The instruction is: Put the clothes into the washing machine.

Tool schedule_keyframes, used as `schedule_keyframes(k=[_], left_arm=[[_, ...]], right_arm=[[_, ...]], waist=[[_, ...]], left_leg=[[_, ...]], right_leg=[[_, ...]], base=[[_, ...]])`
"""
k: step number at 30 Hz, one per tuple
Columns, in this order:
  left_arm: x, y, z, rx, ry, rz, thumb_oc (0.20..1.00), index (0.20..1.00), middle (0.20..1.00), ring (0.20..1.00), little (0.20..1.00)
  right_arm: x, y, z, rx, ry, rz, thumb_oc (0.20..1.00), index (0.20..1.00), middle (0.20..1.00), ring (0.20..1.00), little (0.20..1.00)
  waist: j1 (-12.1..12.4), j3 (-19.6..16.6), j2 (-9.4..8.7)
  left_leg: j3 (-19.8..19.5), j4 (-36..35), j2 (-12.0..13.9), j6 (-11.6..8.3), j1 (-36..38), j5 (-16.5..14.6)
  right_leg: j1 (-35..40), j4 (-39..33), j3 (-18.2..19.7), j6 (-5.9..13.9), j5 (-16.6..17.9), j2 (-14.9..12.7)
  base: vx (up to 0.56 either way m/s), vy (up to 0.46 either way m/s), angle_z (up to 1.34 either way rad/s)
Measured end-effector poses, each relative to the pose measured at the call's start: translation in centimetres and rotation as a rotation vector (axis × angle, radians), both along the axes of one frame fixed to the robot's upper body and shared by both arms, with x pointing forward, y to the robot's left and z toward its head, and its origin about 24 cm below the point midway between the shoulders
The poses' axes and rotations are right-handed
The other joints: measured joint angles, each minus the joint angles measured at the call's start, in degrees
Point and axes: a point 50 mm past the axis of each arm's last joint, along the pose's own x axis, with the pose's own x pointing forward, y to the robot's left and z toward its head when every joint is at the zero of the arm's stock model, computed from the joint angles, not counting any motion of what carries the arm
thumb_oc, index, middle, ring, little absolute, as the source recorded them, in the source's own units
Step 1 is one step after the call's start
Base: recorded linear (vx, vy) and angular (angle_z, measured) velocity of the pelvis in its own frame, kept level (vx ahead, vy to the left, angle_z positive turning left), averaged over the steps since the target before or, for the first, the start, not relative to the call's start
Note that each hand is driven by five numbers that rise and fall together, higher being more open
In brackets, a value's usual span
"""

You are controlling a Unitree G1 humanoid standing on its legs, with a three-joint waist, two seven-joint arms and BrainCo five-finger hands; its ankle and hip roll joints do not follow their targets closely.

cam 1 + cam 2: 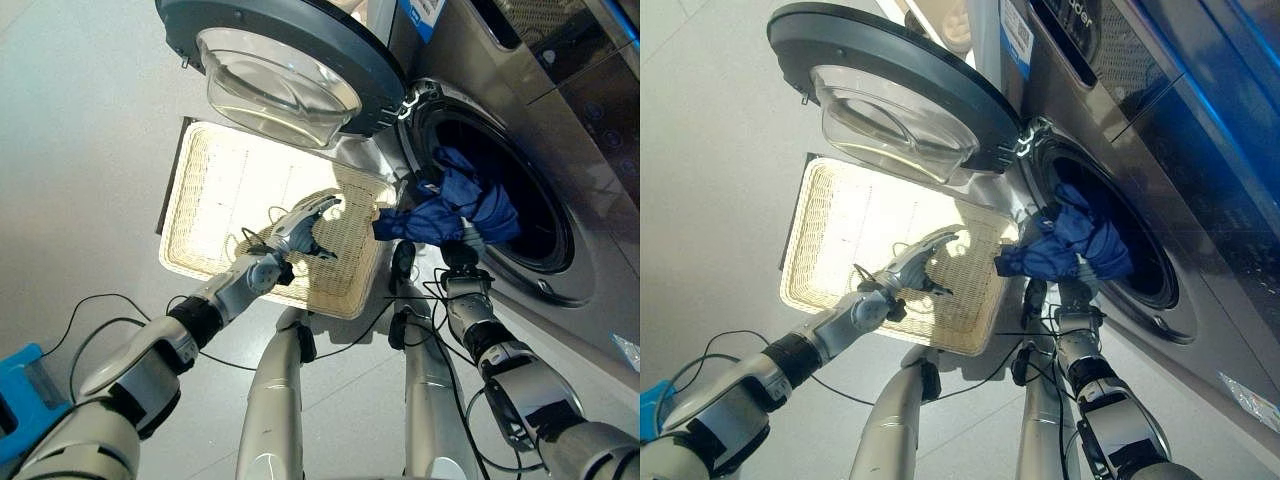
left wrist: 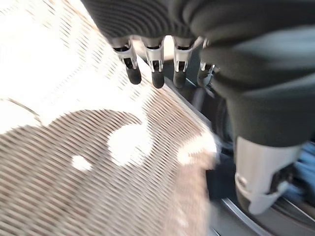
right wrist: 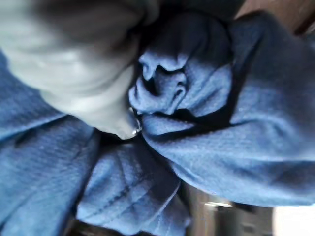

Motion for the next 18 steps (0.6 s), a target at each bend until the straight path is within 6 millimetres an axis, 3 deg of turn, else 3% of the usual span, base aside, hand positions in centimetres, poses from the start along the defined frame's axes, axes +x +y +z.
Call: schedule_keyframes(k=[2, 5, 11, 14, 18], left_arm=[[0.0, 1.3, -0.8, -0.147, 0.020, 0.109, 1.000, 1.000, 1.000, 1.000, 1.000], [-0.3, 1.8, -1.3, -0.228, 0.019, 0.151, 1.000, 1.000, 1.000, 1.000, 1.000], [-0.6, 1.4, -0.3, -0.327, -0.048, 0.135, 1.000, 1.000, 1.000, 1.000, 1.000], [-0.3, 0.4, 1.8, -0.359, -0.115, 0.083, 1.000, 1.000, 1.000, 1.000, 1.000], [-0.7, 0.5, 3.6, -0.374, -0.166, 0.032, 1.000, 1.000, 1.000, 1.000, 1.000]], right_arm=[[-0.1, -0.6, -0.1, 0.092, -0.016, -0.052, 0.200, 0.200, 0.200, 0.200, 0.200], [0.0, -1.0, 0.2, 0.130, -0.023, -0.077, 0.200, 0.200, 0.200, 0.200, 0.200], [1.2, -2.7, 3.2, 0.179, -0.063, -0.135, 0.200, 0.200, 0.200, 0.200, 0.200], [1.9, -5.4, 7.3, 0.155, -0.115, -0.228, 0.200, 0.200, 0.200, 0.200, 0.200], [1.1, -8.7, 10.3, 0.139, -0.101, -0.422, 0.200, 0.200, 0.200, 0.200, 0.200]], waist=[[0.1, 0.0, 0.00], [0.2, 0.0, 0.00], [0.5, 0.0, -0.01], [1.5, 0.0, -0.01], [1.9, 0.0, 0.07]], left_leg=[[0.0, 0.0, 0.0, -0.05, 0.0, 0.0], [-0.1, 0.0, 0.1, -0.04, -0.1, 0.0], [-0.9, 0.3, 0.0, -0.02, -0.7, 0.0], [-1.3, 1.1, 0.0, 0.06, -1.7, -0.1], [-1.8, 1.7, 0.0, 0.20, -2.3, -0.4]], right_leg=[[0.0, -0.1, 0.0, 0.02, 0.0, 0.1], [0.1, -0.2, -0.1, -0.01, 0.1, 0.1], [0.2, -0.4, -0.5, 0.06, 0.2, 0.0], [-0.2, -0.8, -0.8, 0.13, 0.5, 0.0], [-0.1, -0.8, -1.1, -0.14, 0.8, 0.0]], base=[[0.01, -0.063, 0.00], [-0.02, -0.057, 0.01], [-0.01, -0.031, 0.04], [0.00, -0.007, 0.01], [0.00, -0.001, 0.02]])
